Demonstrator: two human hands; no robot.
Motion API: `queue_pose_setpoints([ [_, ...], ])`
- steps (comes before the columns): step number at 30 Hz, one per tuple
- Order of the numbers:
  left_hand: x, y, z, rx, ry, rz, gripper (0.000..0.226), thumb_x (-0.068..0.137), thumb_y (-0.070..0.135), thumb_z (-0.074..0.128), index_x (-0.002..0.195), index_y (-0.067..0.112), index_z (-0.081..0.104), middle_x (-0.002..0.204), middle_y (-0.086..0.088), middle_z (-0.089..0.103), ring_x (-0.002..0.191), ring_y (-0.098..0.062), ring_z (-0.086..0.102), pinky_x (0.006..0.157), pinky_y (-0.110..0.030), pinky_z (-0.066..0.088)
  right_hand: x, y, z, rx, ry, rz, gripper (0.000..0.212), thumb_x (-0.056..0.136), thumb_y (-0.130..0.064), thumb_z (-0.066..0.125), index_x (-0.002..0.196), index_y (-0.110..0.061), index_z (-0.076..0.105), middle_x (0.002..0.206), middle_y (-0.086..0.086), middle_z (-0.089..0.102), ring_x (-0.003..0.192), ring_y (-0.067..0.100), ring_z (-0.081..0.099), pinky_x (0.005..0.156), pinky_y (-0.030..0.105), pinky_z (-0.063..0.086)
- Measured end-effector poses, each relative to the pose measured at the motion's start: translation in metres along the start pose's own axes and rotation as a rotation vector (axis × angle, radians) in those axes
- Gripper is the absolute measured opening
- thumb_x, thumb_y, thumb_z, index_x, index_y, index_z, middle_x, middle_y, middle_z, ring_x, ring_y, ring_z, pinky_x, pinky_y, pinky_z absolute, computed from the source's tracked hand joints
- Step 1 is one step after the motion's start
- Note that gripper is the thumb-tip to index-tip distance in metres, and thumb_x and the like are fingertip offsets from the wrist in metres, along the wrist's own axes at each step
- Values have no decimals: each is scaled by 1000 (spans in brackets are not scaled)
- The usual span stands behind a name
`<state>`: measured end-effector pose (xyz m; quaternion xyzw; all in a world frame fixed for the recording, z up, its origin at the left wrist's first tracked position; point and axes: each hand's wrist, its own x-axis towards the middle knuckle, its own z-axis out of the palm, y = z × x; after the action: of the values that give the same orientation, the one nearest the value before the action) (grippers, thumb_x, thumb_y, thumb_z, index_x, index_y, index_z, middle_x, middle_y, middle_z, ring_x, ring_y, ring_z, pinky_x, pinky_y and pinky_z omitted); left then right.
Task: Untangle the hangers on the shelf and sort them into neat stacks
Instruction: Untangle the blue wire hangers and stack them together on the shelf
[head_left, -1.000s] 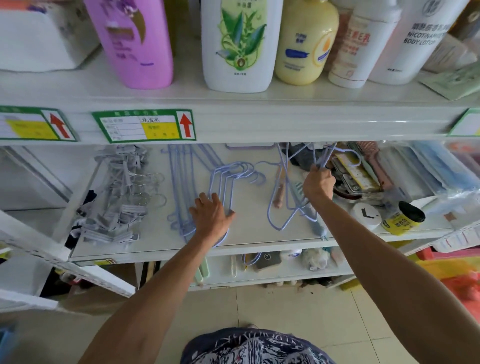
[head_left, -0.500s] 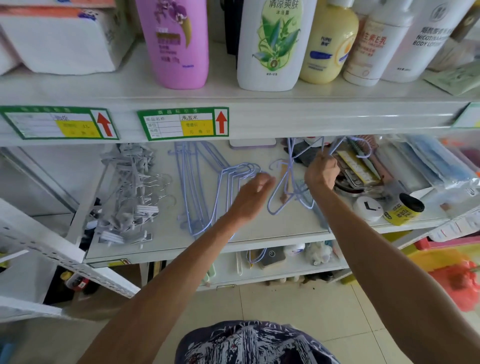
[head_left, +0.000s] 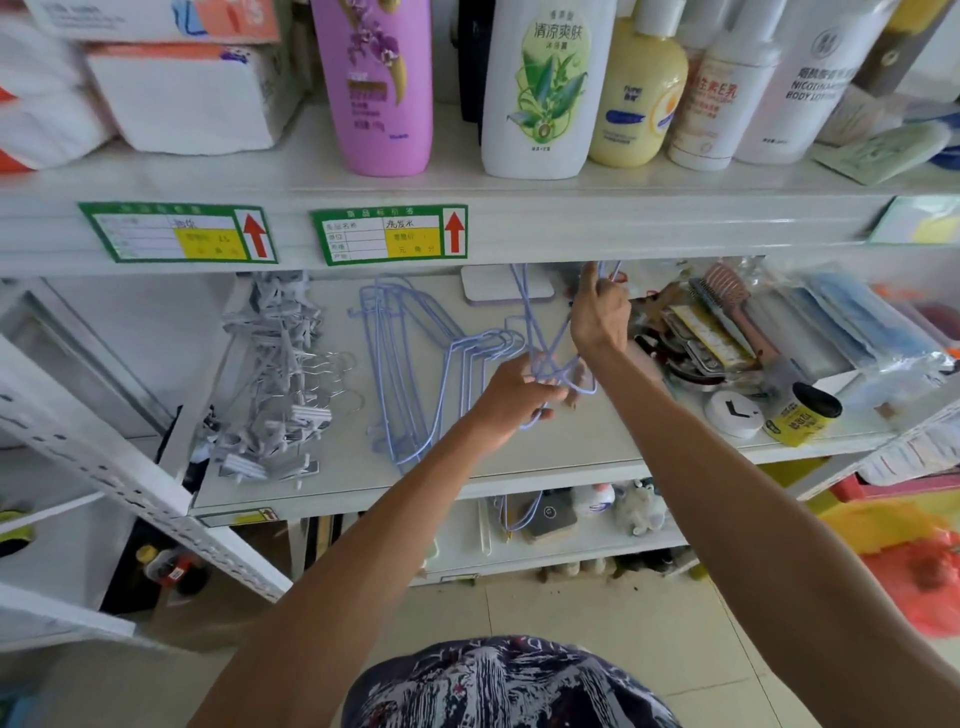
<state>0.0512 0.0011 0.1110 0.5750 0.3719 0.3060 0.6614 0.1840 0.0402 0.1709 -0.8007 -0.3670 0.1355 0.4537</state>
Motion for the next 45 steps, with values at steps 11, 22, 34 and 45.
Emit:
queue_pose_setpoints([
  [11,-11,-4,-27,-384,285,-56,50,81,-16,51,125,7,51,95,-19,58,75,-19,61,56,-25,42,1,24,-28,-635,-110,-283,29,93,-10,38,109,-6,62,106,20,68,94,38,67,75,39,50],
  [22,-27,-38,-46,-705,280,55,48,94,-11,44,137,11,50,117,-25,66,105,-34,68,91,-40,56,20,61,-49,-649,-94,-369,26,96,-15,35,100,-8,60,97,17,68,83,37,66,65,37,44],
  [34,-51,-60,-94,-495,467,-109,6,97,13,58,94,8,60,85,-19,75,79,-33,75,71,-45,61,38,89,-64,-559,-140,-175,29,96,-12,41,107,-3,66,106,22,68,92,37,65,71,36,44],
  [45,-49,-71,-134,280,785,-358,44,76,17,85,100,-5,56,76,-20,70,46,-22,68,41,-30,52,20,94,-45,-415,-183,7,38,97,-20,38,114,0,66,122,25,63,111,41,61,90,42,48],
])
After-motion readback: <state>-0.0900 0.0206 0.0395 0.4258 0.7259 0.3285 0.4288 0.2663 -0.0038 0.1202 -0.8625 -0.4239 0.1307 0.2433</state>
